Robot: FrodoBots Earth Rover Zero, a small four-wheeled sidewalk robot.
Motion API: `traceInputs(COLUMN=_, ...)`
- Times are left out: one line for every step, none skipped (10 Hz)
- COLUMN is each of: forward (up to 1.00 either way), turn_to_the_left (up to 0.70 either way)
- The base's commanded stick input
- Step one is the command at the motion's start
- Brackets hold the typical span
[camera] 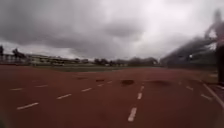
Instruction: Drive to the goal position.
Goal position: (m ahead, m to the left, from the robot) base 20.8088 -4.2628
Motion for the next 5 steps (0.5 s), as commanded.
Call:
traceInputs(forward=0.7, turn_to_the_left=0.02)
traceInputs(forward=0.7, turn_to_the_left=0.08)
traceInputs(forward=0.7, turn_to_the_left=0.03)
traceInputs(forward=0.7, turn_to_the_left=-0.11)
traceInputs(forward=0.7, turn_to_the_left=-0.34)
